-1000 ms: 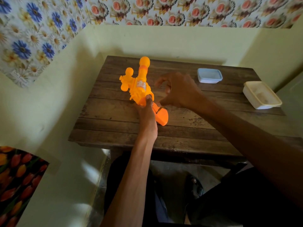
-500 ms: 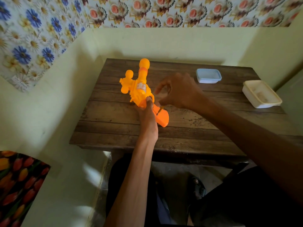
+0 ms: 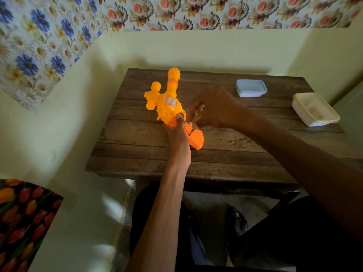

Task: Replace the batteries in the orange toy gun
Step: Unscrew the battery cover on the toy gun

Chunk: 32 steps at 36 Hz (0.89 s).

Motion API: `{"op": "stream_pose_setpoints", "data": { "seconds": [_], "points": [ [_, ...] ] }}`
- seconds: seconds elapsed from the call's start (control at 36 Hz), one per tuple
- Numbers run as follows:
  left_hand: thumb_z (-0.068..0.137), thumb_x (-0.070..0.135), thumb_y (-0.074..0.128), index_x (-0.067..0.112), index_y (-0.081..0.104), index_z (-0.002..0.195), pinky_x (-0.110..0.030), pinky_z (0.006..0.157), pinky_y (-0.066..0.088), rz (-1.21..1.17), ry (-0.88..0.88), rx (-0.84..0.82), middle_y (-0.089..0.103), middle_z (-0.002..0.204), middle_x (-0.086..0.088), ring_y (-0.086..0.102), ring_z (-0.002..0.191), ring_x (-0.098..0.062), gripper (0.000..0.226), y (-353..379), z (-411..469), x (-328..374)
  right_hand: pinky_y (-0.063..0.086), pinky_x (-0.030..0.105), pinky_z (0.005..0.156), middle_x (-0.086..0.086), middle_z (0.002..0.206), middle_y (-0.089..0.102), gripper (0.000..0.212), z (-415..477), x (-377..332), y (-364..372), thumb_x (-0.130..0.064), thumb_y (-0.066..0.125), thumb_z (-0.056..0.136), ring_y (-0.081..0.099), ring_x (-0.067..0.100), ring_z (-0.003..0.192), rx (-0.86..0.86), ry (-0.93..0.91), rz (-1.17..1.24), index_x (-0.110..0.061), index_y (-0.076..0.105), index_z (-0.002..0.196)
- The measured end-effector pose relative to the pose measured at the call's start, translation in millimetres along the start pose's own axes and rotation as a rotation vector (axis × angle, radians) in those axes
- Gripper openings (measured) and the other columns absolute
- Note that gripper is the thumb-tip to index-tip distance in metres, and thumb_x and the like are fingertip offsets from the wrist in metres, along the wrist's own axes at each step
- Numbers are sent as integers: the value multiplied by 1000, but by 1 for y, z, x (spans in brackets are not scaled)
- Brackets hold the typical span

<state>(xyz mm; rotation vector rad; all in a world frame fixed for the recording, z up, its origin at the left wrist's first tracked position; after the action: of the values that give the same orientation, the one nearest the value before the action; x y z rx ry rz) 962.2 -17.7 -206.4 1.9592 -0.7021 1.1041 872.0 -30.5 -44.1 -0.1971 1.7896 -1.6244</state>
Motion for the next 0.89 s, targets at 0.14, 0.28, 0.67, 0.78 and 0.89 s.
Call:
{"op": "stream_pose_setpoints", "data": {
  "seconds": [0.14, 0.28, 0.67, 0.78, 0.89],
  "points": [
    [99, 41, 49, 21, 48, 134, -31, 70, 47, 41, -22, -24, 64, 119, -5, 64, 94, -14, 40, 1, 3, -4, 49, 30, 67, -8, 57, 51, 31, -3, 3, -4, -31, 59, 92, 55, 7, 53, 36, 86, -28, -20, 56, 63],
    [98, 42, 50, 23, 45, 136, -33, 75, 48, 25, -14, -15, 64, 113, 1, 64, 96, -15, 43, 1, 2, -4, 51, 28, 68, -7, 70, 67, 10, -3, -3, -8, -23, 67, 78, 62, 10, 72, 70, 56, -52, -16, 75, 78],
    [97, 48, 48, 21, 44, 138, -36, 77, 48, 33, -33, -32, 63, 118, -8, 63, 93, -14, 50, 3, 2, -7, 55, 38, 76, -1, 65, 63, 17, -5, -3, -8, -20, 58, 85, 62, 15, 69, 34, 61, -101, -17, 66, 70],
    [94, 52, 51, 25, 45, 138, -39, 80, 49, 32, -31, -46, 63, 119, -4, 63, 97, -15, 52, 4, 2, -10, 47, 25, 66, -20, 70, 57, 17, -6, -7, -8, -20, 79, 69, 56, 4, 74, 16, -7, -79, -21, 76, 85],
    [70, 75, 59, 34, 45, 138, -46, 91, 51, 29, -29, -66, 63, 127, -1, 64, 107, -17, 81, 5, 4, -12, 52, 31, 73, -14, 70, 58, 10, -8, -6, -7, -30, 73, 77, 58, 6, 72, 31, 13, -16, -22, 71, 83]
  ]
}}
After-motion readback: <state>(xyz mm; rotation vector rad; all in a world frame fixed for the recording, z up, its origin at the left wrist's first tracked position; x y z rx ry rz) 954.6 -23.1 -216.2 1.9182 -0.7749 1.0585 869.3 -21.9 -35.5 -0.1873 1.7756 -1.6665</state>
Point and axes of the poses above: each hand's wrist, its own z-axis towards the middle knuckle, its own y-axis out of the palm, x = y × z, the point moved 8 cm from there along z, towards the middle knuckle
